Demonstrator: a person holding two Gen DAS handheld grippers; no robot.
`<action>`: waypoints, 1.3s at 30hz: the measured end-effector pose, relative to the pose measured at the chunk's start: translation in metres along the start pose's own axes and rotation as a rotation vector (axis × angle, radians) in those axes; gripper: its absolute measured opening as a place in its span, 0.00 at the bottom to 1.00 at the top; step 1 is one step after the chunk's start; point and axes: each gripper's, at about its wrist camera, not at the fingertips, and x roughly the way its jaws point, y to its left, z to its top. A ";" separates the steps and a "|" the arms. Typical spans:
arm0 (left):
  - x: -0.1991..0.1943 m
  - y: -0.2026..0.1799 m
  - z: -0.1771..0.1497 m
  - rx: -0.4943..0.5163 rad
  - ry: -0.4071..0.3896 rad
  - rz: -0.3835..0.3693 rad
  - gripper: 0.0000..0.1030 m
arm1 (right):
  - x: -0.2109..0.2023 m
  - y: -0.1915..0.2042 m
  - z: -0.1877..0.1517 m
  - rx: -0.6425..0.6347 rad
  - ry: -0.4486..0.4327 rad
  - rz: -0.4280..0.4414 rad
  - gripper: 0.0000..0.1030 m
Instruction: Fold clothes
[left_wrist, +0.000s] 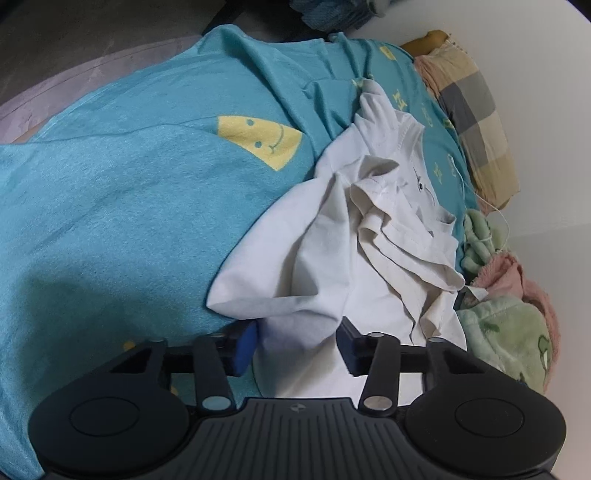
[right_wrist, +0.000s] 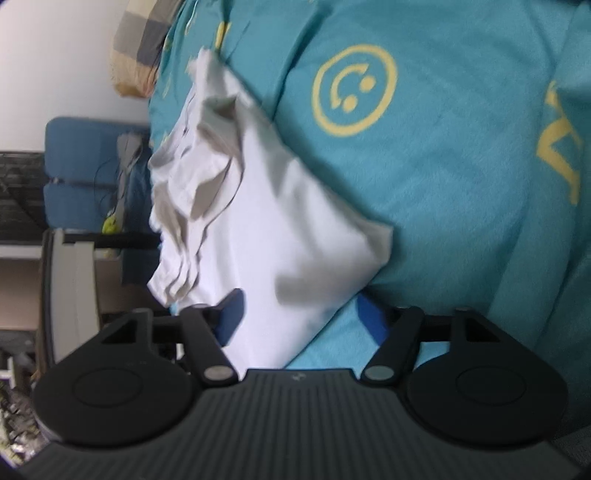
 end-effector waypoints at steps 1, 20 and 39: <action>0.000 0.001 0.000 -0.003 0.000 0.001 0.38 | 0.001 -0.001 0.000 0.006 -0.006 -0.001 0.58; 0.001 0.004 -0.002 -0.056 0.078 -0.068 0.83 | -0.032 0.028 0.000 -0.164 -0.185 0.215 0.10; -0.018 0.008 0.006 -0.096 -0.113 -0.111 0.31 | -0.036 0.033 0.004 -0.198 -0.191 0.235 0.10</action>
